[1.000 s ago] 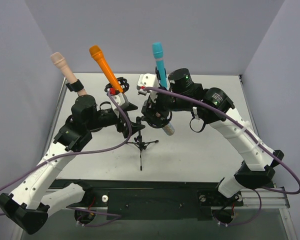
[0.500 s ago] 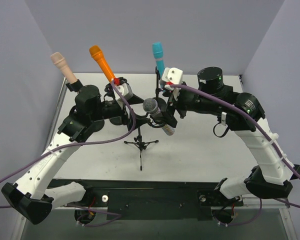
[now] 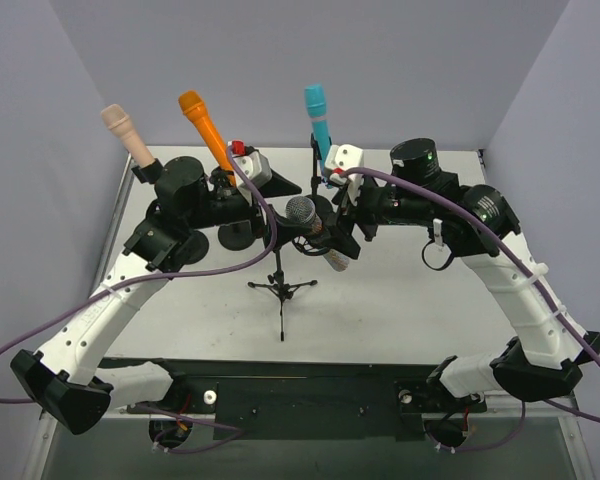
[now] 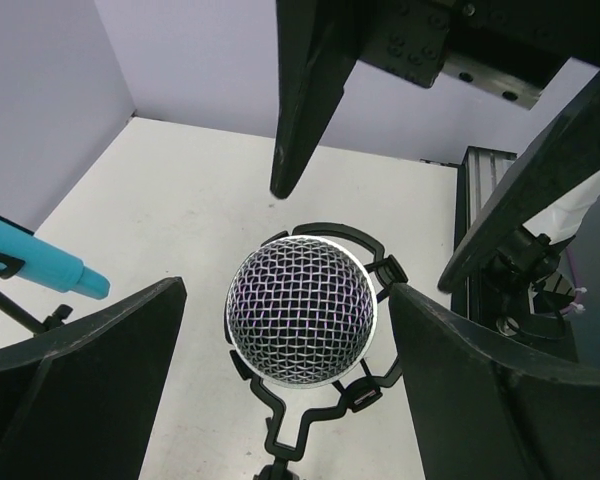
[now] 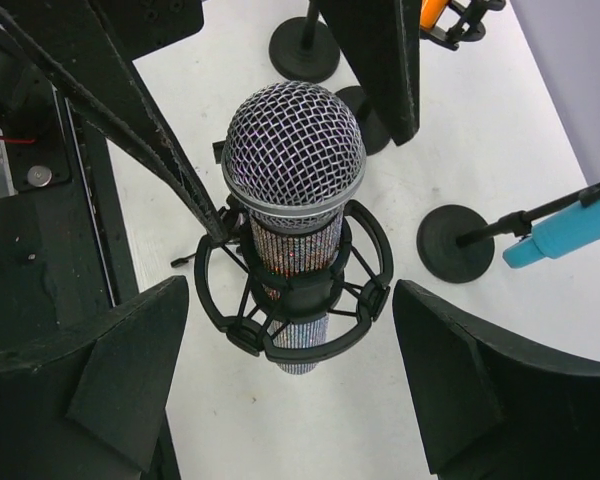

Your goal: Remove the microphone from the stand

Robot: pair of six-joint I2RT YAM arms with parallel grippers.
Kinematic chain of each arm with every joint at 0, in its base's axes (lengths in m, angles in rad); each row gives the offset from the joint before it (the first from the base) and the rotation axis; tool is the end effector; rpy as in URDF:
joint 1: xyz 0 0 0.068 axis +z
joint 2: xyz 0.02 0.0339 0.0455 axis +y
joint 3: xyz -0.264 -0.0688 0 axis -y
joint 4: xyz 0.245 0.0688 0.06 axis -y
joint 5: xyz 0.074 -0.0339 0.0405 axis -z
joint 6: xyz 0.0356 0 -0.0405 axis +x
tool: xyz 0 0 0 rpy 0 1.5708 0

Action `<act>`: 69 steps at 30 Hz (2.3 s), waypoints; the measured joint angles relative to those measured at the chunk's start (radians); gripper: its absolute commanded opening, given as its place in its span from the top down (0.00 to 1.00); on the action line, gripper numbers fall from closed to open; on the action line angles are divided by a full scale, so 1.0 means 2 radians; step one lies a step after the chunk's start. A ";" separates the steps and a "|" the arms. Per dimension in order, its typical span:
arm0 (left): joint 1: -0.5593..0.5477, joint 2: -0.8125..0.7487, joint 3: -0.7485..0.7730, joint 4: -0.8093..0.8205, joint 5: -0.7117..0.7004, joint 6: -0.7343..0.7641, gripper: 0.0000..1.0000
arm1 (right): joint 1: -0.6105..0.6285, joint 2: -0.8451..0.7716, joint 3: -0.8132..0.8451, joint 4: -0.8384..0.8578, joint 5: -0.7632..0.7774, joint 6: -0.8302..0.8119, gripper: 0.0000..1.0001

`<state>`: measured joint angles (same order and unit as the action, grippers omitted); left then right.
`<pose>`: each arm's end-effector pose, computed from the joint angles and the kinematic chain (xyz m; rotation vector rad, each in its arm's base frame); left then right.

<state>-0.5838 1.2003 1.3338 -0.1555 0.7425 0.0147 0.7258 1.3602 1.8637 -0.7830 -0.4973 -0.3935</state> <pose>0.2032 -0.1631 0.4495 1.0375 1.3282 -1.0210 0.1770 0.1797 0.5134 -1.2738 1.3710 0.6893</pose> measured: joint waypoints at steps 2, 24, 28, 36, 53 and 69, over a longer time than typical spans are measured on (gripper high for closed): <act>-0.002 0.002 0.002 0.002 0.004 -0.004 0.12 | 0.000 0.007 -0.001 0.001 -0.006 0.000 0.23; -0.002 0.008 0.007 0.014 0.009 -0.018 1.00 | 0.001 0.007 -0.078 0.058 0.006 -0.019 0.40; 0.003 0.008 0.018 0.012 0.005 -0.024 1.00 | 0.001 0.003 -0.087 0.070 0.010 -0.021 0.41; 0.028 0.006 0.047 0.012 0.013 -0.045 1.00 | 0.001 0.002 -0.096 0.082 0.016 -0.029 0.40; 0.071 0.006 0.168 -0.009 0.025 -0.095 1.00 | 0.001 0.002 -0.098 0.084 0.019 -0.036 0.40; 0.130 -0.014 0.233 -0.087 0.048 -0.078 1.00 | 0.001 0.004 -0.003 0.013 0.033 -0.032 0.29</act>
<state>-0.3233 1.1732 1.8004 -0.3302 0.8387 -0.1421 0.7269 1.3678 1.8576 -0.7563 -0.4313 -0.4572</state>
